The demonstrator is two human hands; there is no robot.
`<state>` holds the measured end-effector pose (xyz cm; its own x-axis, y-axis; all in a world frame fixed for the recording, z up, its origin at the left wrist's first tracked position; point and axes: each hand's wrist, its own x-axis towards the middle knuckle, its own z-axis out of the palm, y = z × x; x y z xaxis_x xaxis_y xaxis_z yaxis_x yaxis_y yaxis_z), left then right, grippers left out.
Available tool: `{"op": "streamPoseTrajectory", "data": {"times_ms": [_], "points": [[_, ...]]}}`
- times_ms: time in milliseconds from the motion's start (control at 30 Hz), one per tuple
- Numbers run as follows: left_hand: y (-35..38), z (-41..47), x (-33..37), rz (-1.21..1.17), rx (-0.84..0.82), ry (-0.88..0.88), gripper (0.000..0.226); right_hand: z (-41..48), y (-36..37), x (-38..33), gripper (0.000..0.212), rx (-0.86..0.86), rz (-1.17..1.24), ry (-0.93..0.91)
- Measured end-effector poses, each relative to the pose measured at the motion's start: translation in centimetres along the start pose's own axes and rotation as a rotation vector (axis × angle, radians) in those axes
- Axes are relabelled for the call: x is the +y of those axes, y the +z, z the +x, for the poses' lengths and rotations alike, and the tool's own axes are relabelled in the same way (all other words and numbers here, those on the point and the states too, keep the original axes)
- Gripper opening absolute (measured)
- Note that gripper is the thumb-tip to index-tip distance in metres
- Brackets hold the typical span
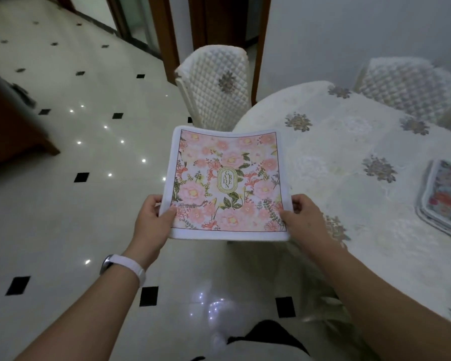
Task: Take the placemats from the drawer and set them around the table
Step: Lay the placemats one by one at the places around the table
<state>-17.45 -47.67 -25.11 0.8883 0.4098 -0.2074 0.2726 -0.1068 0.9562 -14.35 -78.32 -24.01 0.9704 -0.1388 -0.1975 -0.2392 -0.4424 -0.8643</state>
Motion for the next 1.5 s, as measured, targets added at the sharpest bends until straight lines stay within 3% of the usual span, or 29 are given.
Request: {"op": "streamPoseTrajectory", "data": {"times_ms": [367, 867, 1233, 1500], "points": [[-5.3, 7.0, -0.7, -0.068, 0.135, -0.065, 0.011, 7.8, 8.9, -4.9, 0.018, -0.148, -0.003, -0.083], [-3.0, 29.2, 6.4, 0.035, 0.096, -0.049, 0.011, 27.7, 15.1, -11.9, 0.014, -0.169, -0.034, -0.012], [-0.9, 42.1, 8.8, 0.044, -0.014, -0.017, 0.01, 35.0, 18.4, -14.9, 0.017, -0.046, -0.049, 0.087], [0.8, 54.8, 11.1, 0.009, -0.284, 0.008, 0.009, 38.9, 22.0, -18.4, 0.015, 0.225, 0.013, 0.229]]}}
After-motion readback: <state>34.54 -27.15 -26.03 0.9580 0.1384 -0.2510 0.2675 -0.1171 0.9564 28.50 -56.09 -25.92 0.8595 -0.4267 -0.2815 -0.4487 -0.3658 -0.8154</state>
